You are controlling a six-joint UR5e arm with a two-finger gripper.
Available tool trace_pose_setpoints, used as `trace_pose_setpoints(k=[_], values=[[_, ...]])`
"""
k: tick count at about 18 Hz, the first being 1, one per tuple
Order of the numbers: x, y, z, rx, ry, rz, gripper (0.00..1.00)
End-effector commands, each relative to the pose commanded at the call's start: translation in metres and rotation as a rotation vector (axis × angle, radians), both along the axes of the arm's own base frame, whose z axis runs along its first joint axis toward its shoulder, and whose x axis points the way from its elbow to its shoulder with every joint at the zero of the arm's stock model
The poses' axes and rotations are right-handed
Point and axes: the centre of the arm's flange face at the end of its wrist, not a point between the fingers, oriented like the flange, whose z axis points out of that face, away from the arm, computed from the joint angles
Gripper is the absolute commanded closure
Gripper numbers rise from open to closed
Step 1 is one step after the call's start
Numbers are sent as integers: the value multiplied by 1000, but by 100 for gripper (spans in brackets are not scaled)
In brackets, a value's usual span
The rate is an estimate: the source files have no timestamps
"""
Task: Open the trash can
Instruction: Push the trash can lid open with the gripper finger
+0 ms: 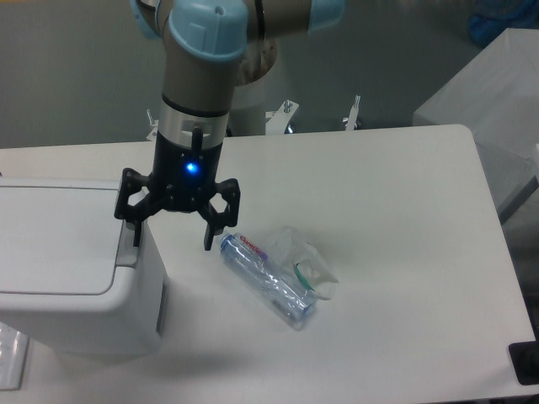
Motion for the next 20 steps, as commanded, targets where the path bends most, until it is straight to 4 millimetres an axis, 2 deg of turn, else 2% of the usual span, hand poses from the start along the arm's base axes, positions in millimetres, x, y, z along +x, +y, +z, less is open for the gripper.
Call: trace_pose_setpoints(k=[15, 17, 20], values=[[-2, 1, -3, -8, 3, -3, 0], [-3, 2, 11, 13, 21, -3, 0], [-11, 6, 43, 36, 134, -54, 0]])
